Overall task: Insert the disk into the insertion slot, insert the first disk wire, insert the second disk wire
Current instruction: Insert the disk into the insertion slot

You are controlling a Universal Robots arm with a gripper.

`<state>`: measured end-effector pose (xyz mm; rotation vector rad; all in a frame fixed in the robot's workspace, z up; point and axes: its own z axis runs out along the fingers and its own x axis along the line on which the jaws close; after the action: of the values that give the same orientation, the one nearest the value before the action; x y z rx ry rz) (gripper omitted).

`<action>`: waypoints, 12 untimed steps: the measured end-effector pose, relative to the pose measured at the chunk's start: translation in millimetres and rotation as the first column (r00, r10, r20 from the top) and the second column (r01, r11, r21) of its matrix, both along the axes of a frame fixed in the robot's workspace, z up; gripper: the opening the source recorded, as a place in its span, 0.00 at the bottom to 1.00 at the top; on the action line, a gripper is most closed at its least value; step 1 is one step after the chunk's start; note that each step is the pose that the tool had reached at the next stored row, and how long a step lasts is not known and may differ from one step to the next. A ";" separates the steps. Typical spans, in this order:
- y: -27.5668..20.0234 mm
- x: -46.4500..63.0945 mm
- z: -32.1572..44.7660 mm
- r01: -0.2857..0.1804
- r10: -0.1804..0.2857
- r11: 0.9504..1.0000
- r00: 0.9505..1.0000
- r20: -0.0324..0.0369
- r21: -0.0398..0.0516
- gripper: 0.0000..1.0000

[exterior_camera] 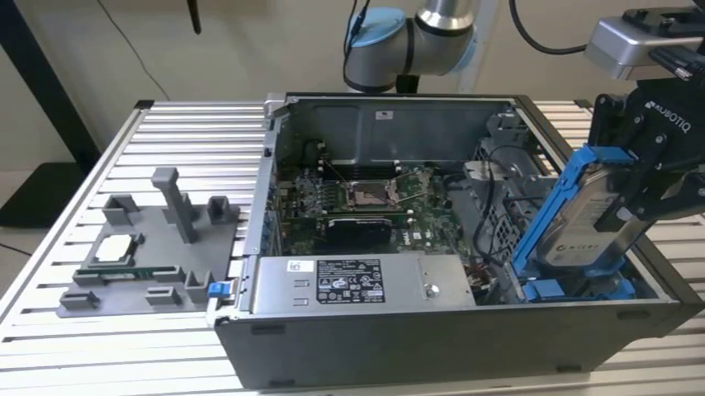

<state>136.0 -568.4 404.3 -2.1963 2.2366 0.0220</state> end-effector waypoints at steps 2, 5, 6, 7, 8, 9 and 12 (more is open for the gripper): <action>0.0 0.5 -0.5 0.000 0.000 1.000 1.000 0.000 0.002 0.00; 0.0 1.2 -1.8 0.000 0.000 1.000 1.000 0.000 0.005 0.00; 0.0 1.5 -2.5 0.000 0.000 1.000 1.000 0.000 0.007 0.00; 0.0 1.8 -2.9 0.000 0.000 1.000 1.000 0.000 0.008 0.00; 0.0 2.3 -3.2 0.000 0.000 1.000 1.000 0.000 0.008 0.00; -0.1 3.0 -3.3 0.000 0.000 1.000 1.000 0.000 0.008 0.00; -1.1 3.5 -3.7 0.000 0.000 1.000 1.000 0.000 0.009 0.00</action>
<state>139.5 -569.5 400.5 -2.1914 2.2325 0.0318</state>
